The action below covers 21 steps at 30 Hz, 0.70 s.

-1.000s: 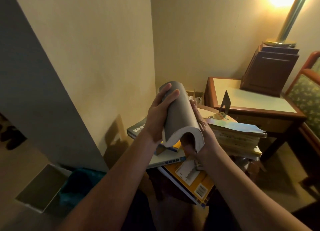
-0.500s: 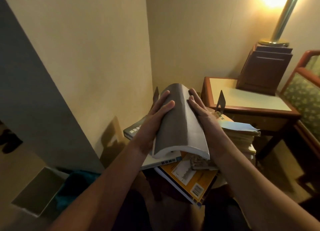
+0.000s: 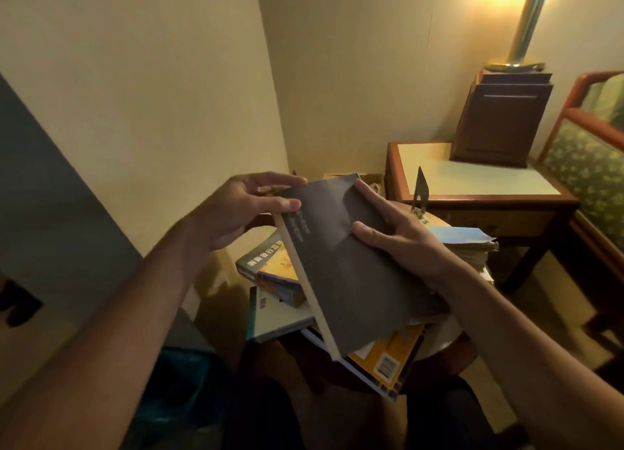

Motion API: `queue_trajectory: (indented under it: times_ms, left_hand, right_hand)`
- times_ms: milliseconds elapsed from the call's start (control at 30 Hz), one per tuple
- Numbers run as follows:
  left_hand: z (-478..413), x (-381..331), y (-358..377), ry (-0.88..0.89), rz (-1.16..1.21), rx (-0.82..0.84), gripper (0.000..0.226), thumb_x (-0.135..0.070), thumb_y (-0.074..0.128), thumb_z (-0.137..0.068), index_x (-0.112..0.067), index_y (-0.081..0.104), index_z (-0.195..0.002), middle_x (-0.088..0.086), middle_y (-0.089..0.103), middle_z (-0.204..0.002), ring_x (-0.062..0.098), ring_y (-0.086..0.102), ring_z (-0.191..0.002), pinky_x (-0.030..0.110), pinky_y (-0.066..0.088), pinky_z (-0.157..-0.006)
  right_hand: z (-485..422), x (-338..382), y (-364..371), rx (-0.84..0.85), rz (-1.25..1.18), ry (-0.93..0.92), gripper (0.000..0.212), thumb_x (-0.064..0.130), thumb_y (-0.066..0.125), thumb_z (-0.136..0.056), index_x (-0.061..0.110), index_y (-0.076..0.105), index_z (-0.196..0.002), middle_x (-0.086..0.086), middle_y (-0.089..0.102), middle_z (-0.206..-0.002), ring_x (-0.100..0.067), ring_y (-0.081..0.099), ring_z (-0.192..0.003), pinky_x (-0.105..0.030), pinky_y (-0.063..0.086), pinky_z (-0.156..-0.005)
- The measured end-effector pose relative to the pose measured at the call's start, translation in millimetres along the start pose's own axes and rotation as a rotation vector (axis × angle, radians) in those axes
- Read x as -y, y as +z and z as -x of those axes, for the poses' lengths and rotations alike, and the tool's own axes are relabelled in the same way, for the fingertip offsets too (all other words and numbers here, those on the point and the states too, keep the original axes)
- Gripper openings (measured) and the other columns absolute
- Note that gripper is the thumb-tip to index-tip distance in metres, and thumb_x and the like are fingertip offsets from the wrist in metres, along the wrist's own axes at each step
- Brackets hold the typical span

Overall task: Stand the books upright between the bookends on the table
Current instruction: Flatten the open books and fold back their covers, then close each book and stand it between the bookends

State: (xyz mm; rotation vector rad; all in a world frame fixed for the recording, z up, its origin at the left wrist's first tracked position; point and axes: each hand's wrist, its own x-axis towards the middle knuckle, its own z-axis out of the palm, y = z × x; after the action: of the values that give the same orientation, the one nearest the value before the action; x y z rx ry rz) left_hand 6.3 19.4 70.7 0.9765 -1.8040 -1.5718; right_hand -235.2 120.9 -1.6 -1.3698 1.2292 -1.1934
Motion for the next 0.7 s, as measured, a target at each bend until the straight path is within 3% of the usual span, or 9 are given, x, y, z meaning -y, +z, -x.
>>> queue_trajectory:
  times_ms: [133,267,367,433,567,633,700]
  left_hand:
    - [-11,-25,-15,-0.257,-0.251,0.326,0.033,-0.022,0.075,-0.071,-0.027,0.081,-0.103,0.006,0.062,-0.127,0.026,0.065,-0.112,0.033,0.060,-0.082]
    - [-29,-37,-6,-0.295,-0.515,0.402,0.040,-0.030,0.075,-0.077,-0.038,0.075,-0.116,0.000,0.061,-0.130,0.025,0.068,-0.111,0.036,0.060,-0.087]
    - [-39,-36,-2,-0.239,-0.551,0.365,0.041,-0.024,0.073,-0.083,-0.033,0.072,-0.123,-0.002,0.067,-0.124,0.020,0.071,-0.104,0.029,0.060,-0.079]
    - [-48,-32,-4,-0.202,-0.578,0.315,0.038,-0.019,0.071,-0.087,-0.031,0.071,-0.124,-0.001,0.070,-0.121,0.019,0.071,-0.104,0.030,0.061,-0.083]
    - [-71,-30,-11,-0.061,-0.693,0.150,0.034,-0.011,0.068,-0.093,-0.027,0.072,-0.122,-0.007,0.072,-0.119,0.005,0.067,-0.107,0.027,0.053,-0.099]
    - [-86,-29,-14,-0.015,-0.747,0.057,0.034,-0.007,0.067,-0.094,-0.021,0.070,-0.125,-0.007,0.069,-0.122,-0.008,0.061,-0.101,0.013,0.049,-0.094]
    - [-106,-25,-20,0.015,-0.795,-0.057,0.032,-0.009,0.066,-0.095,-0.019,0.070,-0.125,-0.006,0.069,-0.122,-0.006,0.061,-0.101,0.012,0.050,-0.092]
  right_hand:
    - [-7,-3,-1,0.126,0.099,-0.055,0.078,0.039,0.068,-0.085,0.053,0.028,-0.150,0.023,0.039,-0.139,-0.007,0.059,-0.117,-0.033,0.059,-0.086]
    - [-21,-8,6,0.124,0.103,-0.101,0.080,0.038,0.070,-0.086,0.051,0.026,-0.152,0.027,0.042,-0.133,0.000,0.061,-0.113,-0.029,0.059,-0.083]
    - [-30,-13,8,0.006,0.167,-0.105,0.079,0.035,0.073,-0.086,0.050,0.029,-0.150,0.032,0.044,-0.120,0.020,0.057,-0.095,-0.010,0.051,-0.074]
    - [-36,-15,7,-0.074,0.325,-0.159,0.082,0.038,0.075,-0.086,0.048,0.028,-0.152,0.029,0.051,-0.124,0.017,0.057,-0.096,-0.006,0.048,-0.075]
    - [-47,-25,-16,-0.150,0.724,-0.246,0.070,0.043,0.071,-0.088,0.033,0.041,-0.151,0.001,0.062,-0.137,-0.019,0.064,-0.111,-0.034,0.053,-0.089]
    - [-48,-26,-37,-0.181,0.853,-0.209,0.062,0.043,0.069,-0.090,0.028,0.048,-0.147,-0.004,0.059,-0.140,-0.024,0.062,-0.116,-0.036,0.051,-0.091]
    - [-46,-28,-61,-0.160,0.935,-0.112,0.057,0.044,0.066,-0.092,0.026,0.051,-0.144,-0.005,0.061,-0.137,-0.025,0.061,-0.117,-0.039,0.053,-0.093]
